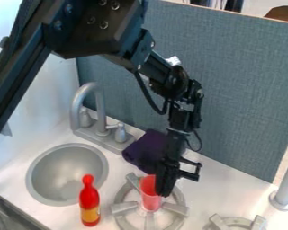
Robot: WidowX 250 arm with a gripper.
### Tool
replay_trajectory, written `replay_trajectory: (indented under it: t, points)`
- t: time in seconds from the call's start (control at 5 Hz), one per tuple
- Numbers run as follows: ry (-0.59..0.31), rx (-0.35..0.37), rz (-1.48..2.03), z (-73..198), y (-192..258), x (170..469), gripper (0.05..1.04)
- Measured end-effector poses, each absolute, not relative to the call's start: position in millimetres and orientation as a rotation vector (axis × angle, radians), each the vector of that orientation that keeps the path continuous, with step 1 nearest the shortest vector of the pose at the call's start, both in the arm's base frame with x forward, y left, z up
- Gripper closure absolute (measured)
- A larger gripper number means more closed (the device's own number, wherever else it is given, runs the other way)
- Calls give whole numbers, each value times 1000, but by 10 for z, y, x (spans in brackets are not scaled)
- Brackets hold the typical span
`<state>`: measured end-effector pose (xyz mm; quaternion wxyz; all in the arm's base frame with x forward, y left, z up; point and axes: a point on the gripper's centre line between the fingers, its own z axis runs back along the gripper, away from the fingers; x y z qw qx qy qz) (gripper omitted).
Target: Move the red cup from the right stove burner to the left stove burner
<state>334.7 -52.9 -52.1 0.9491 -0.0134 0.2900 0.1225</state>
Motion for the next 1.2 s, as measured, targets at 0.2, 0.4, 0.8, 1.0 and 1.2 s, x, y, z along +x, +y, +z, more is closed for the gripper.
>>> replay_trajectory:
  t: [0.2, 0.4, 0.8, 1.0, 1.2]
  points:
    - [582, -41, 244, -539, -551, 3350, 963]
    - [586, -50, 242, -565, -555, 3323, 778]
    - [601, -42, 248, -612, -549, 3230, 202]
    - [556, -35, 227, -451, -516, 3217, 75]
    - [503, -3, 208, -262, -536, 3141, 79]
